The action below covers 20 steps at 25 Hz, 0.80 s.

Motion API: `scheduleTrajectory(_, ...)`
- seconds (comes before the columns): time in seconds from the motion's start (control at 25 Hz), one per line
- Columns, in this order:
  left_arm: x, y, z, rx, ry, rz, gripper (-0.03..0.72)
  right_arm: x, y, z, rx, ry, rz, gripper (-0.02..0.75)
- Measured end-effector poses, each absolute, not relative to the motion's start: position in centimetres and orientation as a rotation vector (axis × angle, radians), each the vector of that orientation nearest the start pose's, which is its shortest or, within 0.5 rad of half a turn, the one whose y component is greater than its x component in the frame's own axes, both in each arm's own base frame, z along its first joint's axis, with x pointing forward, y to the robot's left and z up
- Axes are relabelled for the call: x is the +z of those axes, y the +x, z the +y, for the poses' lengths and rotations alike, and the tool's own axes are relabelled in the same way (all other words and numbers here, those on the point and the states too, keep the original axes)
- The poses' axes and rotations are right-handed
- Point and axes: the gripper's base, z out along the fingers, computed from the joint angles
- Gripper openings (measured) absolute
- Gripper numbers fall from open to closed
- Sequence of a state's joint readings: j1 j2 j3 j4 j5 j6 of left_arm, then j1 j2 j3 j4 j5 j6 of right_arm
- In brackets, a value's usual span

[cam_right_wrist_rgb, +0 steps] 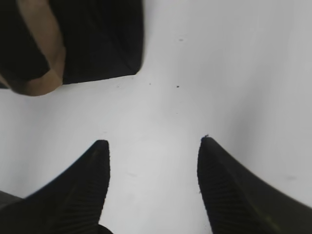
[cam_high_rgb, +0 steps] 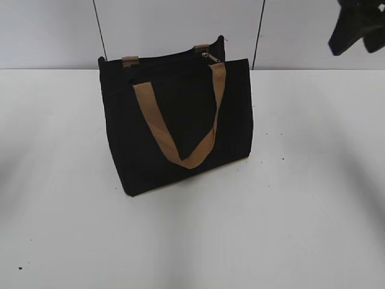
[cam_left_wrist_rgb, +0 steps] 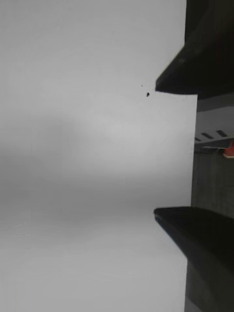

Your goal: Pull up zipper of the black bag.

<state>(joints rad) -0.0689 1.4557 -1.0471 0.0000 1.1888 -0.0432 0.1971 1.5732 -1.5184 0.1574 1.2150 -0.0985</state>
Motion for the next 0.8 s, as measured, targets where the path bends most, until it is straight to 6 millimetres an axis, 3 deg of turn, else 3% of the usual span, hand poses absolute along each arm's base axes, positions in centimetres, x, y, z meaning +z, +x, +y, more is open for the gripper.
scheduleTrajectory(0.2,25.7,25.6,0.1,-0.084,-0.046,3.103,0.522,35.3,32.3,2.3,0.179,-0.112,2.742,0.440)
scheduleTrajectory(0.32,26.1,25.4,0.0,-0.094,-0.025,3.088,0.519,35.5,31.7,0.7,0.150,-0.068,2.735,0.440)
scheduleTrajectory(0.52,29.3,23.5,-0.3,-0.125,-0.017,2.957,0.518,35.0,27.2,0.8,0.158,-0.093,2.756,0.440)
scheduleTrajectory(0.8,36.1,16.5,-0.6,-0.135,0.006,2.622,0.517,34.1,19.5,0.9,0.159,-0.108,2.736,0.440)
